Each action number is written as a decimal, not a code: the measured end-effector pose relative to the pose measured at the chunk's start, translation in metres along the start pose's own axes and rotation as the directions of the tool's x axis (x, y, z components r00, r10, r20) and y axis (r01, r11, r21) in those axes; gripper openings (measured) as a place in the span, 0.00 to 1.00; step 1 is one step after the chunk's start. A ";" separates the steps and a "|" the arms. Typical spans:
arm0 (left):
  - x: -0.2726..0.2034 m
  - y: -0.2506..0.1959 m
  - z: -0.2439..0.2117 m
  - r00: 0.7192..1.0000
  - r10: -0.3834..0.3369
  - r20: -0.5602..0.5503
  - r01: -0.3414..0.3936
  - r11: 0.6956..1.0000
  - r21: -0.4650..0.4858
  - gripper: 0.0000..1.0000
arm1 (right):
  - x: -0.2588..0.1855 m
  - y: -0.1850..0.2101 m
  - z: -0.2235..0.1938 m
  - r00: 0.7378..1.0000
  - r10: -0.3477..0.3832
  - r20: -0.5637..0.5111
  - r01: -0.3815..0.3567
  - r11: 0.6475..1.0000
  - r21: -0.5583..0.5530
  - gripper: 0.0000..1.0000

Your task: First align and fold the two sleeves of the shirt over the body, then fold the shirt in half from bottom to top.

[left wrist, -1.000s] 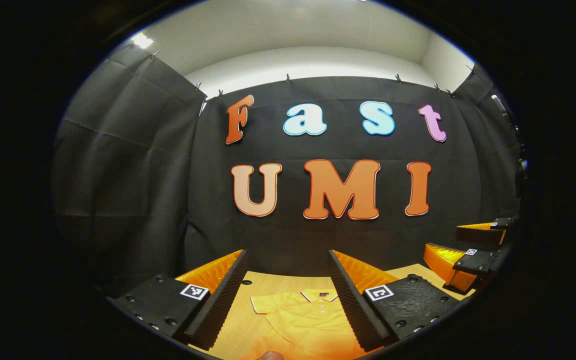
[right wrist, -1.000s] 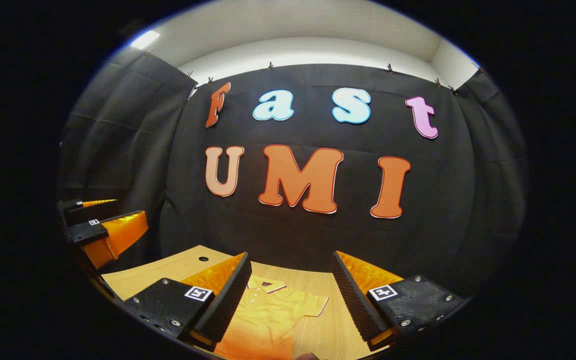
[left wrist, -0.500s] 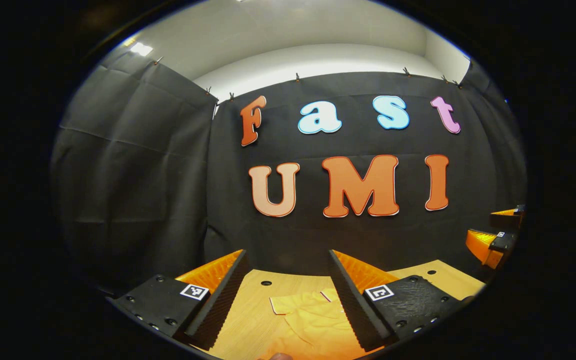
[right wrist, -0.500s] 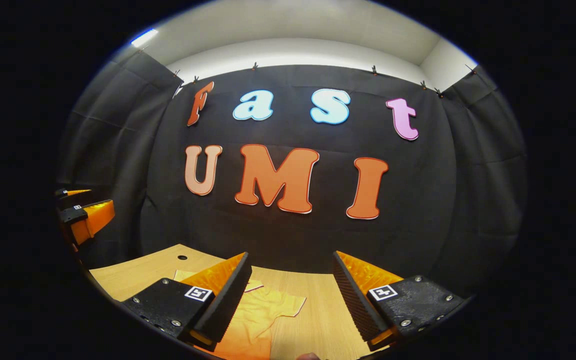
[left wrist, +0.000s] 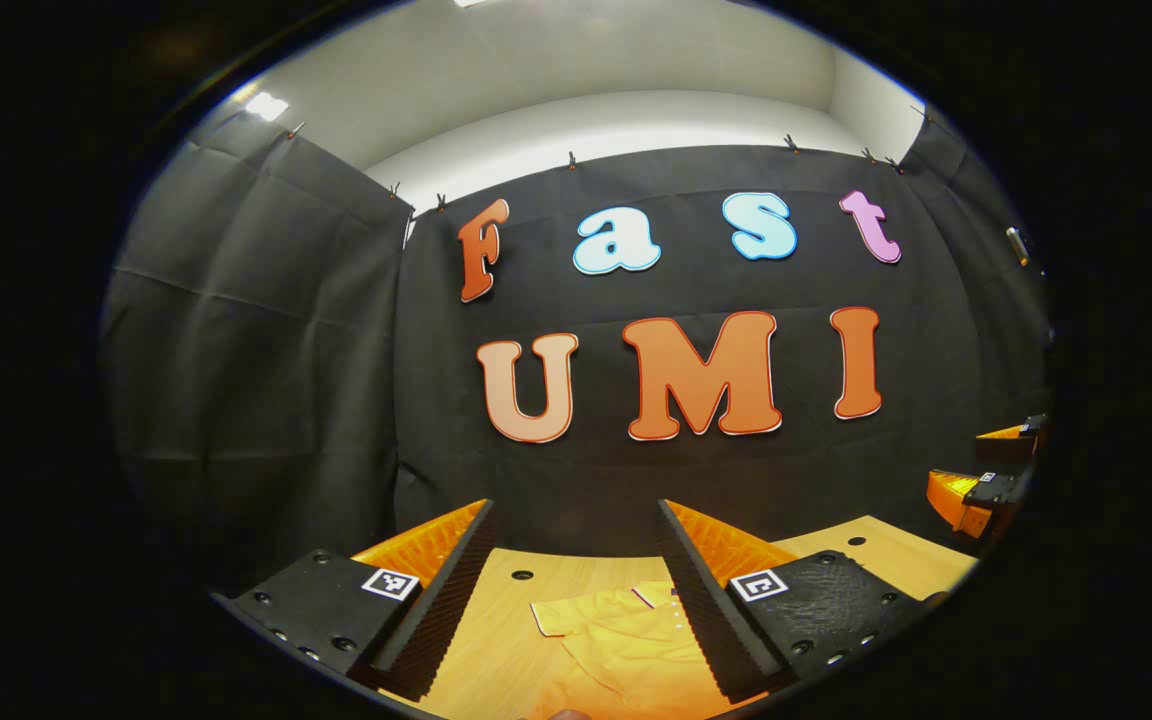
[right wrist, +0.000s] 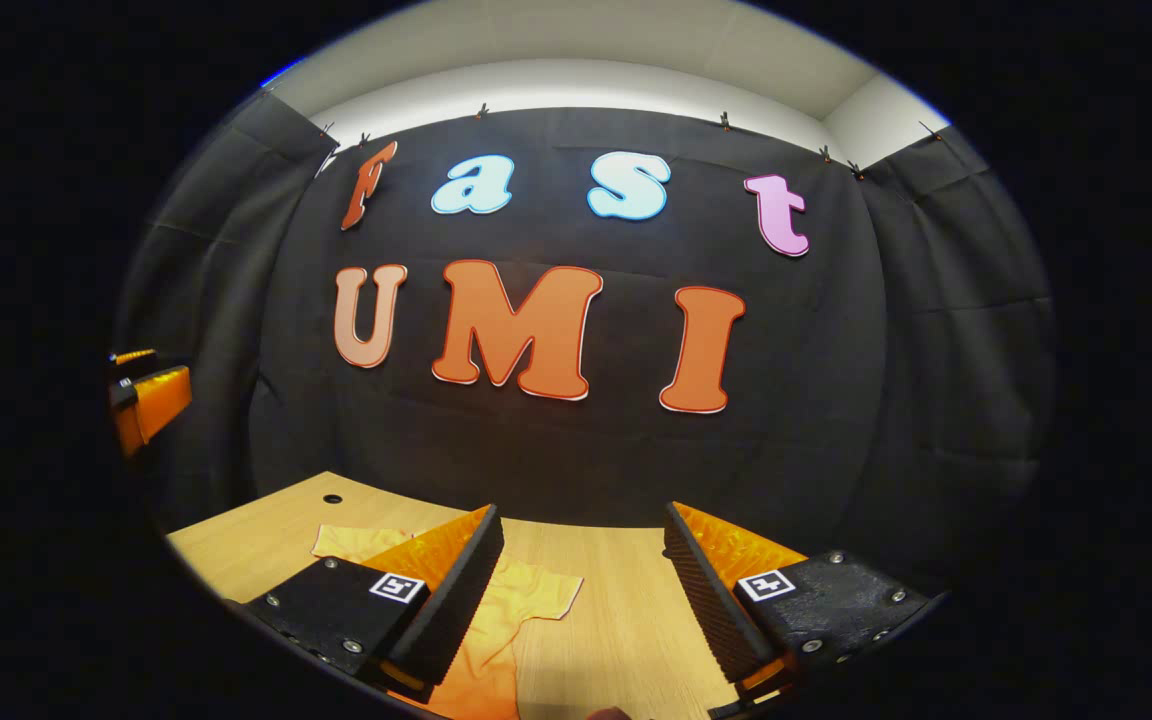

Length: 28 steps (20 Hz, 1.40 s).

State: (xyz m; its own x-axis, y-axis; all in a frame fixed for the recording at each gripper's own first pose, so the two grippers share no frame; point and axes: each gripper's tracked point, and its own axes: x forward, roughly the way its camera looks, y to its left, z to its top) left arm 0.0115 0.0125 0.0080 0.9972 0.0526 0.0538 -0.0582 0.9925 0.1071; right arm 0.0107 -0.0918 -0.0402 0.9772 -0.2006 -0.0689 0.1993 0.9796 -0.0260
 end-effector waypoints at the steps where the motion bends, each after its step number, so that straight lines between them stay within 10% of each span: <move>1: 0.002 0.003 0.002 1.000 -0.006 0.008 0.006 1.000 0.004 0.97 | 0.005 0.000 -0.007 1.000 -0.007 -0.027 0.007 1.000 -0.004 0.98; 6: 0.011 0.014 -0.004 0.998 -0.062 0.024 0.062 0.998 0.013 0.97 | 0.033 0.000 -0.041 0.989 -0.066 -0.134 0.067 0.998 0.005 0.98; 19: 0.037 0.052 -0.049 0.989 -0.142 -0.045 0.143 0.989 0.032 0.96 | 0.088 0.036 -0.170 0.852 -0.046 -0.522 0.114 0.989 0.098 0.98; 28: 0.064 0.058 -0.065 0.994 0.020 -0.107 -0.013 0.998 0.064 0.96 | 0.154 0.043 -0.257 0.680 0.077 -0.729 0.048 0.988 0.150 0.99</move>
State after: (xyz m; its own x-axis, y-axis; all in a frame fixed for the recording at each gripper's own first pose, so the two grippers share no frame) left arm 0.0748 0.0807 -0.0466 0.9952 0.0837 -0.0509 -0.0740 0.9827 0.1700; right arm 0.1512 -0.0835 -0.3082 0.6267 -0.0693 -0.7761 0.2550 0.9594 0.1202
